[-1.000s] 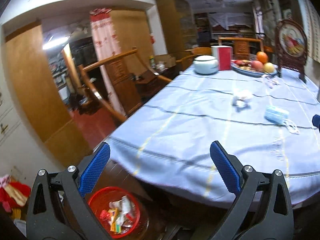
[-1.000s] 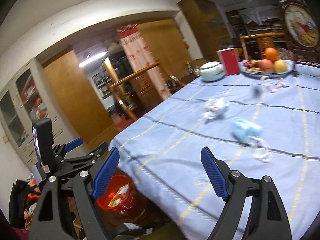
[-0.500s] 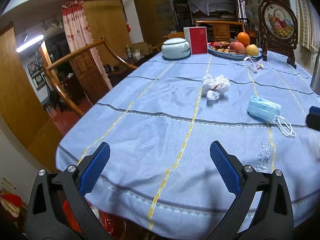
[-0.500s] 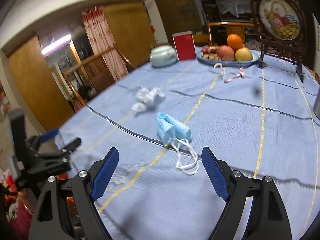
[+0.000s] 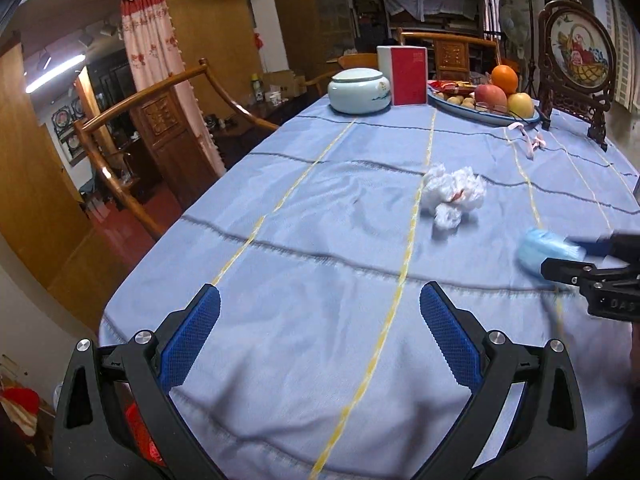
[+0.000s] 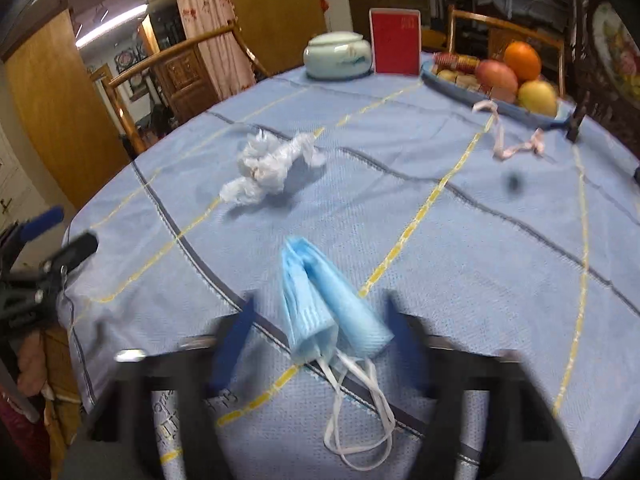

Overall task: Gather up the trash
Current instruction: 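Reach the left tool to the crumpled white tissue while the right tool grasps the blue face mask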

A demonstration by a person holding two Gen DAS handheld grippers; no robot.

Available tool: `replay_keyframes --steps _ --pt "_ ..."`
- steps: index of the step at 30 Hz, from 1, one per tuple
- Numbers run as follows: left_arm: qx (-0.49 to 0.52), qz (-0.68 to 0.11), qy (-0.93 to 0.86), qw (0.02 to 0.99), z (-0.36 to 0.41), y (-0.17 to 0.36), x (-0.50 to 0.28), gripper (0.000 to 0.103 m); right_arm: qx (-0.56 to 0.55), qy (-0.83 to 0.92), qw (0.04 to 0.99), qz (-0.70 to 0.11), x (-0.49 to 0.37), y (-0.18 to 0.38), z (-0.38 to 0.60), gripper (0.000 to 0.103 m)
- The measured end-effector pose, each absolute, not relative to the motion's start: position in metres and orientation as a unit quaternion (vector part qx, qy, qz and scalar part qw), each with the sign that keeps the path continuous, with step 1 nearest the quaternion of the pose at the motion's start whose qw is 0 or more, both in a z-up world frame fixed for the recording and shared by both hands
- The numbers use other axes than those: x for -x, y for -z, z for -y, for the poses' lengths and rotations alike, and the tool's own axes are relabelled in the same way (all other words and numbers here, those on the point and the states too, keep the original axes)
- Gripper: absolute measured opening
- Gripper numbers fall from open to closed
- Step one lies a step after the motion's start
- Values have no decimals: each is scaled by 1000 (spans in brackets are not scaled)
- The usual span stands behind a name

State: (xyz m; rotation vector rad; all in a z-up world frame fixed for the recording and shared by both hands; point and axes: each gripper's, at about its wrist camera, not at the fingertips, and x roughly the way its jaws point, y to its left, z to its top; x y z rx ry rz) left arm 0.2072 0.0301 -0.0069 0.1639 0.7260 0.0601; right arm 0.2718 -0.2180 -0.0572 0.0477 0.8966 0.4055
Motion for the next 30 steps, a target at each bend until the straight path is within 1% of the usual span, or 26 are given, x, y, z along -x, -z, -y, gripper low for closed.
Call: replay_keyframes --steps 1,2,6,11,16,22,30 --pt "-81 -355 -26 931 -26 6 -213 96 -33 -190 885 -424 -270 54 224 11" --pt "-81 -356 -21 931 -18 4 -221 96 -47 -185 889 -415 -269 50 231 10" --pt "-81 -367 9 927 12 3 -252 96 -104 -133 908 -383 -271 35 269 10" --pt "-84 -397 39 913 52 14 -296 96 -145 -104 904 -389 -279 39 295 10" --pt "-97 -412 36 905 78 31 -327 96 -157 -89 902 -391 -284 43 305 11" --pt "-90 -440 30 893 78 54 -346 97 -153 -86 900 -399 -288 48 303 13" --pt "-74 -458 19 886 68 64 -353 97 -144 -84 898 -408 -289 51 300 16"
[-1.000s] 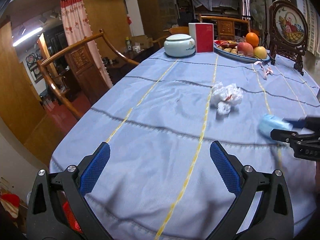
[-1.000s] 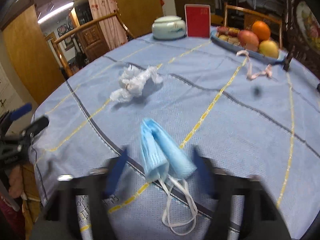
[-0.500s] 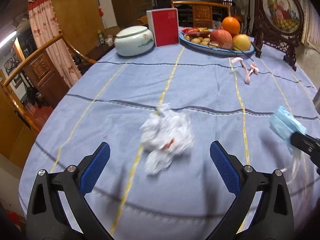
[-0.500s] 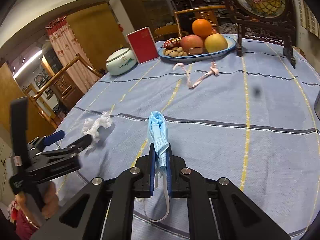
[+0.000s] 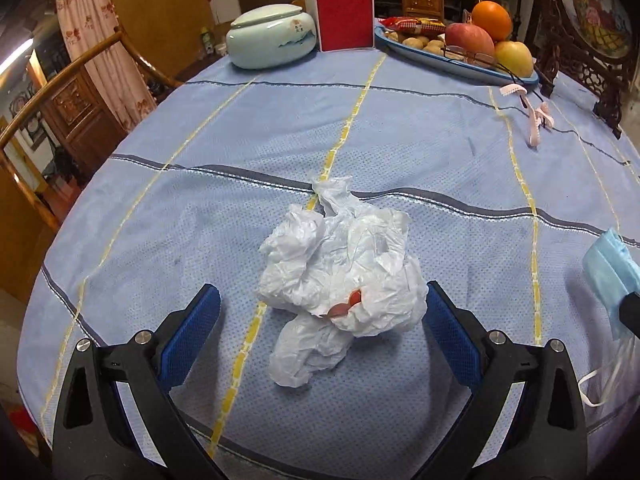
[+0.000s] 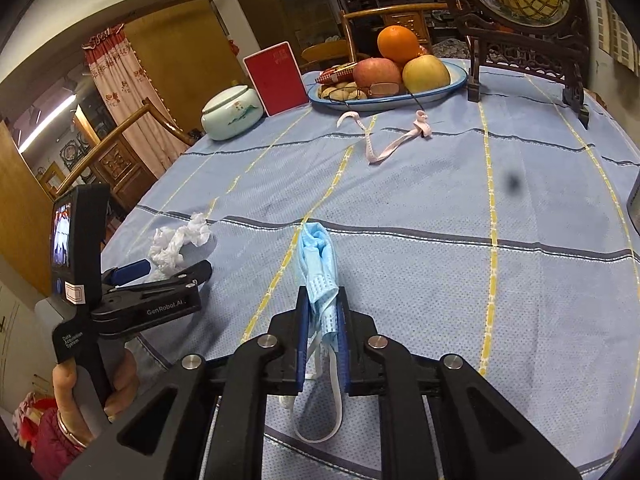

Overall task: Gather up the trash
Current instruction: 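Reach the left tool to the crumpled white tissue while the right tool grasps the blue face mask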

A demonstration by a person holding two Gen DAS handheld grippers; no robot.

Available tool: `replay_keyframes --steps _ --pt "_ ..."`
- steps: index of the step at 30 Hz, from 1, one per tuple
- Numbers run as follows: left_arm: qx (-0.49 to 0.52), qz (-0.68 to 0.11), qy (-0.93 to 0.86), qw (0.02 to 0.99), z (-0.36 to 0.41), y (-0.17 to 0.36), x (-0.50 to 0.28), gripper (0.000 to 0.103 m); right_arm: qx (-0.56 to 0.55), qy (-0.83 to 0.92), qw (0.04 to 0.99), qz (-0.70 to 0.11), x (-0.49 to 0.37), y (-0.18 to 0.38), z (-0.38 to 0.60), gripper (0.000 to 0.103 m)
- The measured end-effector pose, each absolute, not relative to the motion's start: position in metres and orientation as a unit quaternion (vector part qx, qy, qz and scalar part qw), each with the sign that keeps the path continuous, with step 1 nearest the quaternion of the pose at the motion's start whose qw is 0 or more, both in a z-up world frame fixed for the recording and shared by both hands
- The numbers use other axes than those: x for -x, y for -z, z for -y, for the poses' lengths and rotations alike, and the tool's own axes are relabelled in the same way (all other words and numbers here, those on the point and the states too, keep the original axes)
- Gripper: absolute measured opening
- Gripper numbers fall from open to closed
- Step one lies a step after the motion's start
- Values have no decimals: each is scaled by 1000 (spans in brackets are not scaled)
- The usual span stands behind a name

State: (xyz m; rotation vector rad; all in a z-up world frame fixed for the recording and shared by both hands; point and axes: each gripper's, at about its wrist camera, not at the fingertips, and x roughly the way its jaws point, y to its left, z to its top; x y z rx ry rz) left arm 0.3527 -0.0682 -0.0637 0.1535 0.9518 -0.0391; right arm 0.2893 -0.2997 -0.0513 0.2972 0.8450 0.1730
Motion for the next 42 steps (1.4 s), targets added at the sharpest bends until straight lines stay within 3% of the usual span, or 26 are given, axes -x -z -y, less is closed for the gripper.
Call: replay_keyframes --steps 13,22,42 --pt "-38 -462 26 886 61 67 -355 98 -129 -76 889 -433 -296 63 295 22" --pt "-38 -462 26 886 61 67 -354 98 -122 -79 883 -447 -300 71 290 34" --pt "-29 -468 40 883 55 63 -356 97 -119 -88 882 -447 -300 70 288 45"
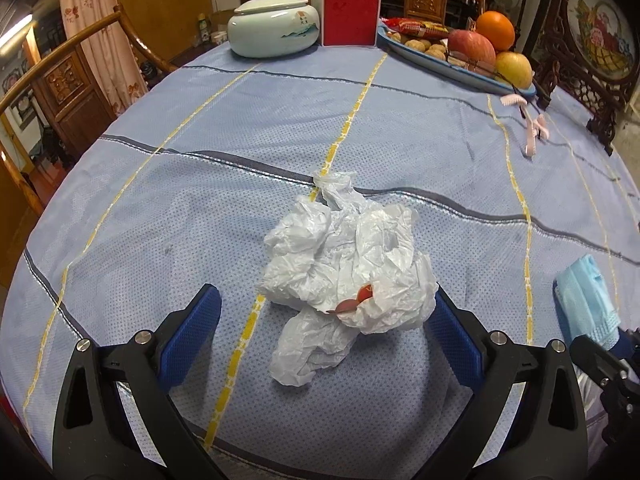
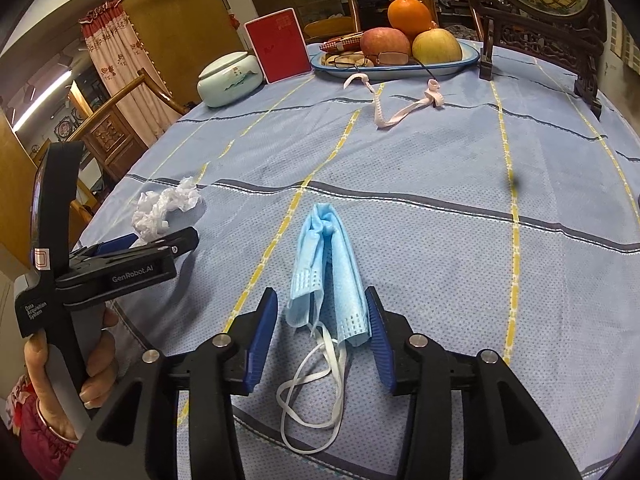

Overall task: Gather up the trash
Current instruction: 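Reach the left tool to the crumpled white tissue while the right tool grasps the blue face mask, then close the left tool on the crumpled white tissue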

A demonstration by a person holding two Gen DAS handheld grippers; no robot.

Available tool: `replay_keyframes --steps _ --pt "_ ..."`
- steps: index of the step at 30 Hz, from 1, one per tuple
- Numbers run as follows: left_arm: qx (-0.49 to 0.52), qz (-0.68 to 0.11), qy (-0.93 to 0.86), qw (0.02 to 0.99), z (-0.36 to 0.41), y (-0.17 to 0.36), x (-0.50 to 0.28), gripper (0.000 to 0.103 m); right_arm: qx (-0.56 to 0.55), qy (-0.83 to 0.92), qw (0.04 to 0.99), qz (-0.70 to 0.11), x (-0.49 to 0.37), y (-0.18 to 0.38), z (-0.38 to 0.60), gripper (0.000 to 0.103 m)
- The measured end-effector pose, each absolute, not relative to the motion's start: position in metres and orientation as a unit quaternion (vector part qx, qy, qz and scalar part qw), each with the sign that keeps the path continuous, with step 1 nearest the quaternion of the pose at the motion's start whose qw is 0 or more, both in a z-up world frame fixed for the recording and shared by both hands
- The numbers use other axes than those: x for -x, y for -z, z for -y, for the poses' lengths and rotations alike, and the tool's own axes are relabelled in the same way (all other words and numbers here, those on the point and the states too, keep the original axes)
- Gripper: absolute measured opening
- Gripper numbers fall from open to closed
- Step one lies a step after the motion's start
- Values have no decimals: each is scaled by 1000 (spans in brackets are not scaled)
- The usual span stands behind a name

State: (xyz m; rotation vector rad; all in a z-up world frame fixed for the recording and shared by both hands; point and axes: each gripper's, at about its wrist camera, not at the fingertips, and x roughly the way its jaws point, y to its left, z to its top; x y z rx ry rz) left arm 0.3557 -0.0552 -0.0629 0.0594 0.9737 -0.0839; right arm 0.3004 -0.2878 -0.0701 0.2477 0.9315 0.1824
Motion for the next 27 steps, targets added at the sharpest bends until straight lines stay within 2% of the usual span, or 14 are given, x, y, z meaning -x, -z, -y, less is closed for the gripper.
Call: replay_keyframes --steps 4,9,11,13,15,17,19,27 --pt "-9 -460 40 887 48 58 -356 87 -120 -89 881 -448 -301 70 288 47" --pt "8 -455 53 889 44 54 -356 61 -121 -89 881 -448 -301 70 287 48" --pt "14 -448 63 892 44 50 -354 47 -122 -89 881 -448 -300 70 287 48" --pt "17 -435 67 898 44 45 -352 41 -123 -87 882 -447 -300 70 287 47" --pt "22 -417 75 905 43 38 -347 39 -121 -87 882 -446 -300 70 286 45" --pt "26 -404 84 910 42 32 -344 38 -128 -93 881 -446 -300 70 287 23" --pt "28 -398 90 912 42 30 -342 38 -134 -93 882 -441 -299 69 289 15" --pt "26 -377 104 920 43 22 -332 38 -150 -96 897 -404 -293 53 300 13"
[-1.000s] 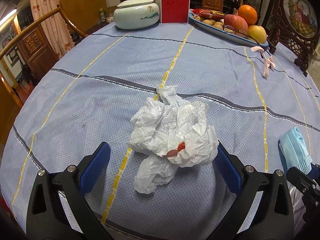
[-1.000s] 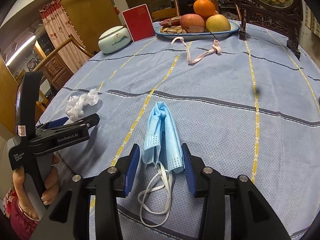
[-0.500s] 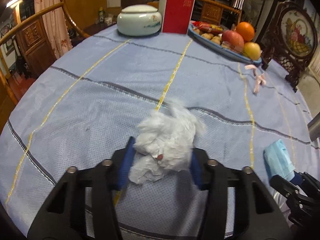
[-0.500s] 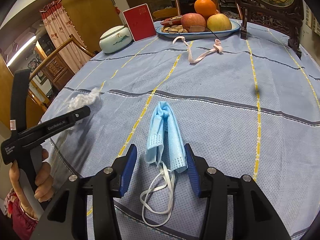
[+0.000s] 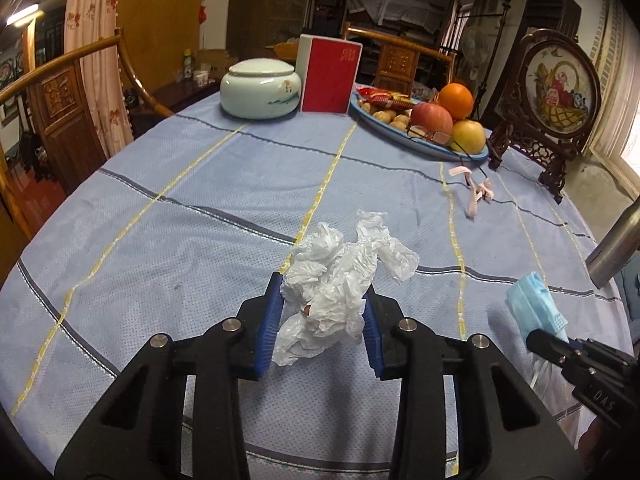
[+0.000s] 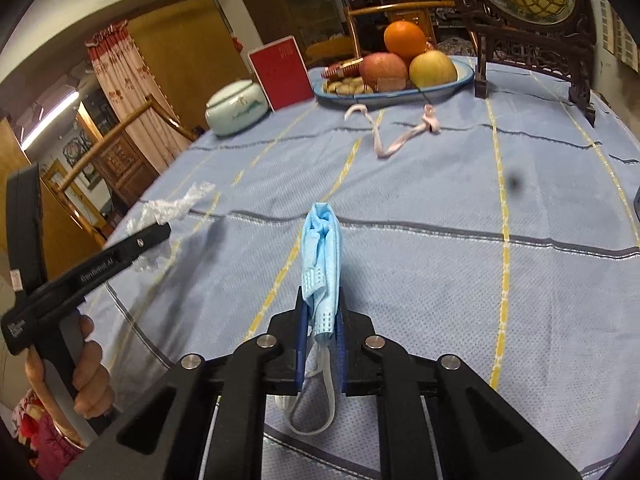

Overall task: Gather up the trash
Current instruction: 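Close the left tool on the crumpled white tissue, then lift the tissue and the mask and carry both to the red wastebasket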

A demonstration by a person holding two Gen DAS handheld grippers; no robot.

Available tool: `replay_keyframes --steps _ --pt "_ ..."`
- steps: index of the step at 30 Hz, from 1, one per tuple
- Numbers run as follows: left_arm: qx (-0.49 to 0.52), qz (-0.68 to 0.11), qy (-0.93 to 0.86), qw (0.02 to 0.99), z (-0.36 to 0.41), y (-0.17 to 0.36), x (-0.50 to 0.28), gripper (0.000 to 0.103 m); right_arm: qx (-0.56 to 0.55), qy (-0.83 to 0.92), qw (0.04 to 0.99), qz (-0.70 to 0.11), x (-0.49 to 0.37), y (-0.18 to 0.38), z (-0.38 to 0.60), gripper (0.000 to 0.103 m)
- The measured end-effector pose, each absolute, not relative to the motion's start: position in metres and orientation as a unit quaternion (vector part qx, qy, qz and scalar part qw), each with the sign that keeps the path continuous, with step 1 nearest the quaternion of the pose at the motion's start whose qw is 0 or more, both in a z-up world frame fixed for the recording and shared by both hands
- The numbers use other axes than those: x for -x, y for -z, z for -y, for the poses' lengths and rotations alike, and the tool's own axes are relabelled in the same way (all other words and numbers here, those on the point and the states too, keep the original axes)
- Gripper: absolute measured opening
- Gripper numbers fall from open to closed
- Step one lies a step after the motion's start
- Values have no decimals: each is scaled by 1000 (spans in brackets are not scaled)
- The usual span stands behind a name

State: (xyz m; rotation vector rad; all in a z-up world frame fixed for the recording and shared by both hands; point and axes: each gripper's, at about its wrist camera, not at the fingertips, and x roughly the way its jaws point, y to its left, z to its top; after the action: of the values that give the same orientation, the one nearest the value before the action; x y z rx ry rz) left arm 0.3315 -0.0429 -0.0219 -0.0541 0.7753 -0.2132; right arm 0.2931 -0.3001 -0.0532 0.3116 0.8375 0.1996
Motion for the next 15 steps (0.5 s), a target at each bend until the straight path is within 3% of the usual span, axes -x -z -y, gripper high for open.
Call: replay_keyframes --steps 15 --pt "18 -339 95 936 29 -22 -268 37 -166 -110 891 -408 -293 51 302 13"
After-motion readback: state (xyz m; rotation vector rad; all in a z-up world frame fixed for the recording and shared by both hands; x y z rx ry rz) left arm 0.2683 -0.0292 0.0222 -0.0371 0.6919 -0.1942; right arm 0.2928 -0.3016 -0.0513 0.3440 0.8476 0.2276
